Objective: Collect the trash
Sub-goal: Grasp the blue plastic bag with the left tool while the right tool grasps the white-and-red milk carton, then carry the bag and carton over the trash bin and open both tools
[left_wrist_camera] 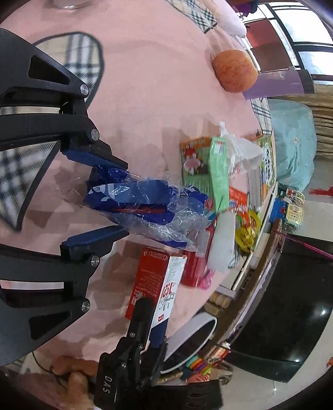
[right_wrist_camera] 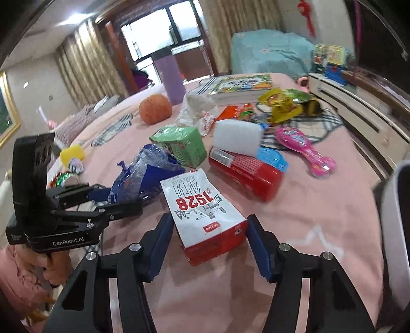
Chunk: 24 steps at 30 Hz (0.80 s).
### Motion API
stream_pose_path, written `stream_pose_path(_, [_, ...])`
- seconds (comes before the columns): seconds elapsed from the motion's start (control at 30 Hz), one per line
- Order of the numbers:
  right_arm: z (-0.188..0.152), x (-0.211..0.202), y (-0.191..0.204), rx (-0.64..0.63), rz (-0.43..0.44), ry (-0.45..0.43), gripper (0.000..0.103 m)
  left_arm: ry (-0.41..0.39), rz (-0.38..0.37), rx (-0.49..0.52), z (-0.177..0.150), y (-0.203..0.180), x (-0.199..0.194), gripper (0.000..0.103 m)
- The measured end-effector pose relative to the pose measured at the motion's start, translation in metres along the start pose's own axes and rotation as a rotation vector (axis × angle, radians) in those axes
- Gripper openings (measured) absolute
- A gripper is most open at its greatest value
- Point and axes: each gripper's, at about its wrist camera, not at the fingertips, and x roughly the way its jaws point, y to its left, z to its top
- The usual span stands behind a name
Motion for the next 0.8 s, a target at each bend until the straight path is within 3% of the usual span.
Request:
stream_pose_path(0.2, [-0.023,-0.038,-0.014,0.103,-0.061,-0.071,0.056,-0.010,-0.054,-0.002,-0.005,-0.025,-0.008,0.042])
stream_pose_path(0.37, [-0.039,-0.055,-0.021,0.125,-0.108,-0.081,0.056,-0.012,-0.075,0.010,-0.007,-0.044,-0.010,0.042])
stream_pose_path(0.8, [-0.047,-0.035,-0.015,0.106,-0.074,-0.020,0.061,0.004,-0.059,-0.001,-0.012,-0.047,-0.010,0.042])
